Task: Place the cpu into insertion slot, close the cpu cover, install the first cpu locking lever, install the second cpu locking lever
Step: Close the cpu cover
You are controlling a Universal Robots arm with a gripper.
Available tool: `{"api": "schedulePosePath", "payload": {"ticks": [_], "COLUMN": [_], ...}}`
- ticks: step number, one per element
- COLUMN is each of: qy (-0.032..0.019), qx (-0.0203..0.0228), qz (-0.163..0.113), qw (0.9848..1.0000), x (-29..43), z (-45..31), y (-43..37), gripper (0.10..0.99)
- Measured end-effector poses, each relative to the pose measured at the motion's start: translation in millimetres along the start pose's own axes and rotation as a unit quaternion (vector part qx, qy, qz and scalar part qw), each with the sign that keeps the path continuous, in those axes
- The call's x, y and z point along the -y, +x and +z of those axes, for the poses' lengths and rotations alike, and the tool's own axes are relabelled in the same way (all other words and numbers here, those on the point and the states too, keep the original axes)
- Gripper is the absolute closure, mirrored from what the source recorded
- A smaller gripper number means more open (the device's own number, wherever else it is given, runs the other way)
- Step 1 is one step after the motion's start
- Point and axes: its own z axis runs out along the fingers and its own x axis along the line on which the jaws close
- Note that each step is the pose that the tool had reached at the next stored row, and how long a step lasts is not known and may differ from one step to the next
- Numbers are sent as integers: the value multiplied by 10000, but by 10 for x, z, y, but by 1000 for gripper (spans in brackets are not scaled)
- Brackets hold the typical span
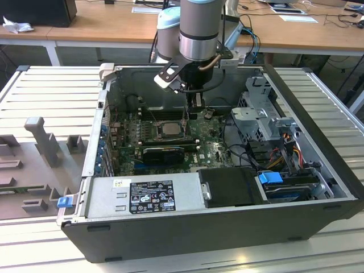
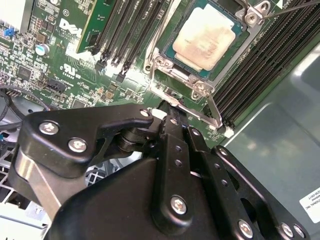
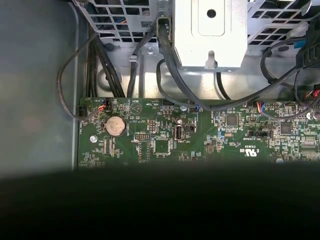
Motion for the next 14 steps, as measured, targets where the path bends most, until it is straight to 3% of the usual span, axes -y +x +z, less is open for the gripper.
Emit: {"api": "schedulePosePath", "payload": {"ticks": [9,14], "qy": [0,0], "qx": [-1,-1], "qz": [-1,0], "qw": [10000,10000], "x": [54,201], "z": [-2,57], "y": [1,2], "gripper": [980,980]}}
